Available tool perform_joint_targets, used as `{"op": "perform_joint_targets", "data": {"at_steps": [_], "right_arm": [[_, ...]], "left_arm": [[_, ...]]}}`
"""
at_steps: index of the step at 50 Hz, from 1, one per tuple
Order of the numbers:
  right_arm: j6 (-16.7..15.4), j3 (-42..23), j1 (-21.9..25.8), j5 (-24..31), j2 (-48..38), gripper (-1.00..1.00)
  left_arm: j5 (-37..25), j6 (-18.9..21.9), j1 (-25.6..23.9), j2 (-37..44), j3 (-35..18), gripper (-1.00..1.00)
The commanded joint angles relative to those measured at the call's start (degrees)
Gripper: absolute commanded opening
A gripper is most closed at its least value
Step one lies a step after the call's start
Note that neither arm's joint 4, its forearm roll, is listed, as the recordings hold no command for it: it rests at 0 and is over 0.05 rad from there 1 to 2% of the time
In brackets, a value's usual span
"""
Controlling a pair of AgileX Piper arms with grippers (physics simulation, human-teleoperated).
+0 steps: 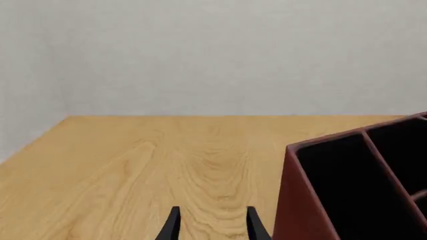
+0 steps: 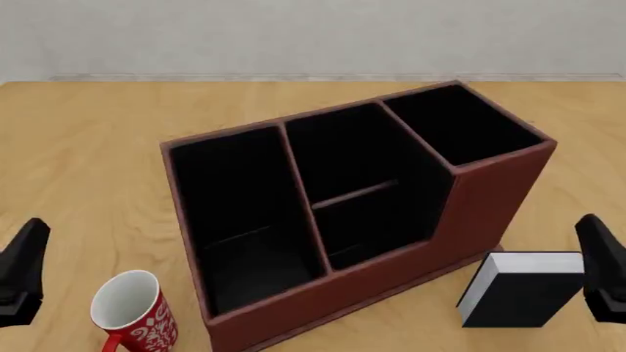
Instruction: Pick up the book and place it in the right compartment of the caddy.
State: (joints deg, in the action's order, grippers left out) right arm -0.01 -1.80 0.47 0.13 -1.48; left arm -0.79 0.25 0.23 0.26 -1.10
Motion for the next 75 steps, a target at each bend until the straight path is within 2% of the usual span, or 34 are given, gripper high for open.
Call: {"op": "perform_joint_targets", "data": {"at_steps": [1,4,5,7,9,11,22,25,26,28,30,31,34,37,40,43,47,57,60,61,62,63,65,66,70,71,75], "right_arm": [[-3.11,0.05,1.45,0.90,0.22,1.00],[-3.47,-0.51,1.89,1.78,0.28,1.00],[-4.78,-1.99,1.70,3.30,0.58,1.00],[-4.51,-4.31,1.54,5.46,0.91,1.00],[-7.09,-5.89,2.93,7.51,1.01,1.00],[-7.53,-7.42,2.15,9.20,1.02,1.00],[-15.94,-17.08,-0.28,17.94,0.46,1.00],[-17.42,-20.13,-0.98,19.53,-0.26,1.00],[-16.96,-21.27,-1.07,20.17,-0.76,1.00],[-19.01,-22.33,-1.27,20.84,-1.50,1.00],[-19.64,-23.37,-2.09,21.21,-2.26,1.00],[-21.23,-23.62,-1.93,21.66,-2.52,1.00],[-21.46,-24.53,-2.38,22.29,-3.00,1.00],[-23.76,-25.83,-3.14,22.38,-4.72,1.00],[-24.07,-27.89,-3.34,22.74,-6.77,1.00],[-26.14,-29.31,-3.98,22.51,-8.96,1.00],[-26.51,-32.56,-4.42,22.92,-12.03,1.00],[-31.66,-40.73,-5.78,25.73,-20.99,1.00],[-35.03,-42.69,-6.59,26.61,-23.12,1.00],[-37.14,-42.76,-6.62,27.02,-23.70,1.00],[-37.14,-42.77,-6.62,27.02,-23.70,1.00],[-39.44,-42.51,-6.96,26.97,-24.09,1.00],[-41.27,-43.57,-7.15,27.95,-25.32,1.00],[-41.09,-44.85,-7.30,28.40,-26.06,1.00],[-46.38,-45.55,-8.24,29.56,-27.22,1.00],[-45.41,-47.09,-8.13,30.28,-27.74,1.00],[-51.34,-46.13,-8.63,31.08,-28.20,1.00]], "left_arm": [[1.03,-1.34,0.27,0.04,0.82,1.00],[0.96,-1.27,-0.26,-0.07,0.87,1.00],[0.81,-1.38,-0.31,-0.11,0.87,1.00],[0.71,-0.85,-0.25,-0.11,0.92,1.00],[0.70,-0.64,-0.20,-0.07,0.91,1.00],[0.71,-0.49,-0.44,-0.03,0.90,1.00],[0.93,0.00,0.62,-0.21,0.71,1.00],[0.95,0.00,0.59,-0.22,0.57,1.00],[0.93,0.04,0.60,-0.22,0.56,1.00],[0.91,0.12,0.67,-0.22,0.43,1.00],[0.93,0.20,0.90,-0.23,0.31,1.00],[1.13,0.38,1.68,-0.23,0.29,1.00],[1.13,0.69,1.33,-0.23,0.21,1.00],[1.23,0.62,1.30,-0.24,0.26,1.00],[1.34,0.80,1.08,-0.24,0.35,1.00],[1.30,1.12,0.86,-0.23,0.54,1.00],[1.10,1.21,0.82,-0.23,0.49,1.00],[0.76,1.84,0.38,-0.22,0.78,1.00],[0.64,2.01,0.14,-0.22,0.78,1.00],[0.57,2.04,0.13,-0.22,0.76,1.00],[0.57,2.04,0.13,-0.22,0.76,1.00],[0.61,2.15,0.17,-0.22,0.74,1.00],[0.59,2.23,0.24,-0.22,0.70,1.00],[0.59,2.46,0.50,-0.21,0.75,1.00],[0.56,2.56,0.46,-0.22,0.77,1.00],[0.52,2.61,0.25,-0.22,0.78,1.00],[0.55,2.65,0.40,-0.22,0.77,1.00]]}}
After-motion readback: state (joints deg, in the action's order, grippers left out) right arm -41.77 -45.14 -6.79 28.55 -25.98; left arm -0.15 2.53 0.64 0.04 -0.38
